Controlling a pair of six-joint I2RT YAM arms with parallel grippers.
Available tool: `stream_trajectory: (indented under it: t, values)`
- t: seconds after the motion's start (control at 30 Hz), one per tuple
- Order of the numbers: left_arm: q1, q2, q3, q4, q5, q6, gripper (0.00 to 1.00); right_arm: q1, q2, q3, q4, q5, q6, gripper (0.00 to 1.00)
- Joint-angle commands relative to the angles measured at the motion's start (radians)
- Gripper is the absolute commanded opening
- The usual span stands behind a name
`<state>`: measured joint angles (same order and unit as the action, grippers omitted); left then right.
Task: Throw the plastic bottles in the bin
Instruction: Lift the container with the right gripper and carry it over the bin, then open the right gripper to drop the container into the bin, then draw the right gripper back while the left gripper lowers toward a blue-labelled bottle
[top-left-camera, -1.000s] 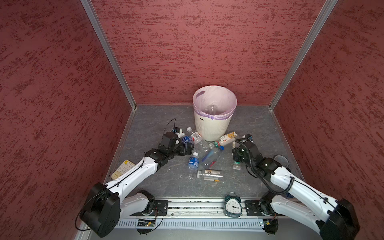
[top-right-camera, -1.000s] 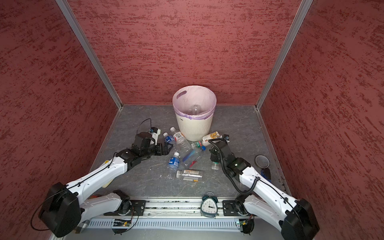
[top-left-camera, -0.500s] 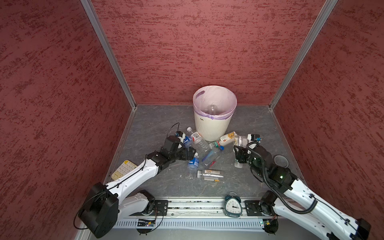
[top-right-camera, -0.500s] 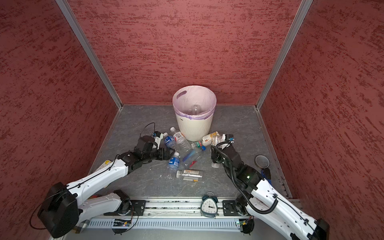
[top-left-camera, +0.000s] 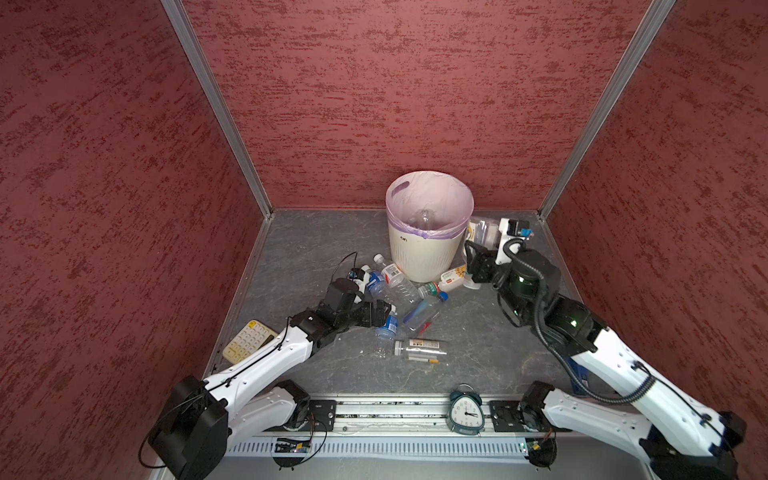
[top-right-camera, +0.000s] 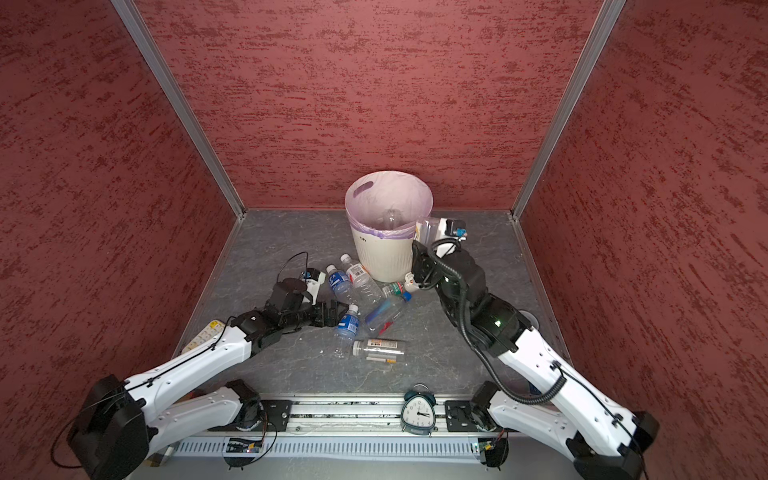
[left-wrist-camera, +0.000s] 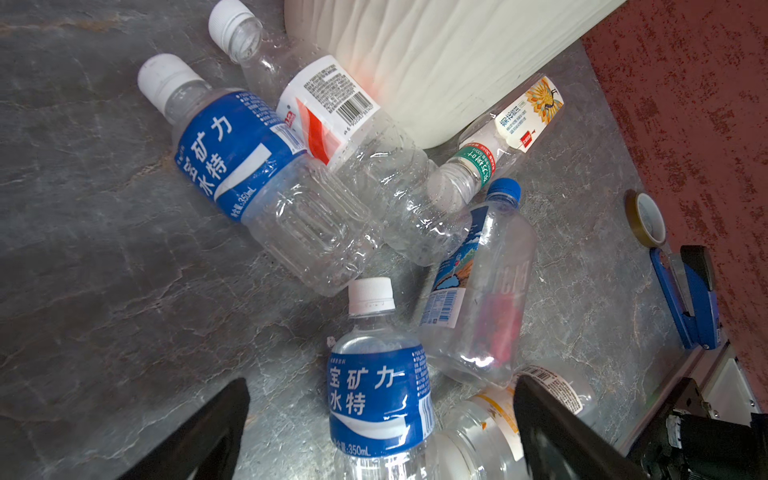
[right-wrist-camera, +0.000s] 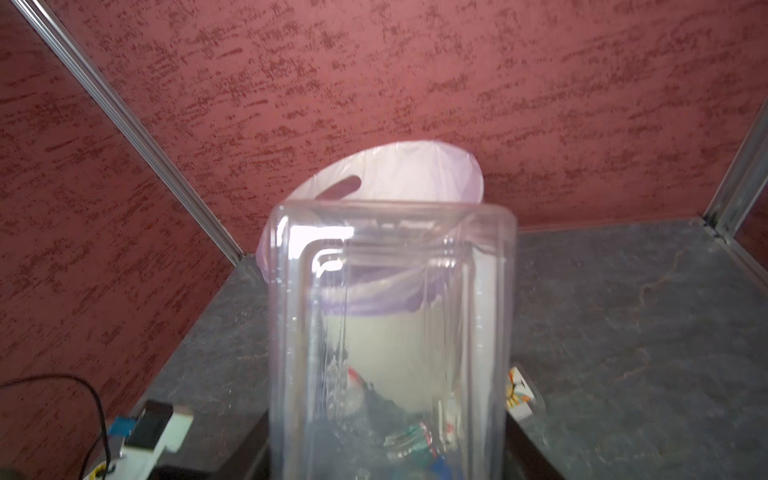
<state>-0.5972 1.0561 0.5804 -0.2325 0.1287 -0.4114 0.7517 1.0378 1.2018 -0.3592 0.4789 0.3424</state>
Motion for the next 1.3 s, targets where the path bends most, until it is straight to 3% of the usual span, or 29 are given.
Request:
stream_trajectory:
  t: [0.0,0.07,0.13,0.23,0.33,0.6,1.27]
  values:
    - [-0.007,-0.035,-0.017,-0.013,-0.014,-0.010,0.99,-0.049,0.174,0.221,0.046,0.009,-0.089,0.38]
    - [-0.009,-0.051,-0.028,-0.016,-0.015,-0.016,0.99,-0.111,0.328,0.397,0.007,-0.035,-0.090,0.38]
    - [-0.010,-0.065,-0.030,-0.026,-0.013,-0.022,0.99,-0.170,0.496,0.581,-0.047,-0.071,-0.090,0.47]
    - [-0.014,-0.094,-0.034,-0.052,-0.021,-0.034,0.99,-0.232,0.708,0.826,-0.148,-0.077,-0.089,0.87]
    - [-0.024,-0.128,-0.040,-0.080,-0.030,-0.043,0.99,-0.259,0.811,0.963,-0.223,-0.101,-0.075,0.99]
    - [-0.030,-0.159,-0.041,-0.110,-0.045,-0.048,0.99,-0.259,0.730,0.929,-0.179,-0.139,-0.097,0.99]
    - [-0.117,0.018,0.013,-0.099,-0.103,-0.049,1.00,-0.258,0.315,0.357,-0.038,-0.153,-0.042,0.97]
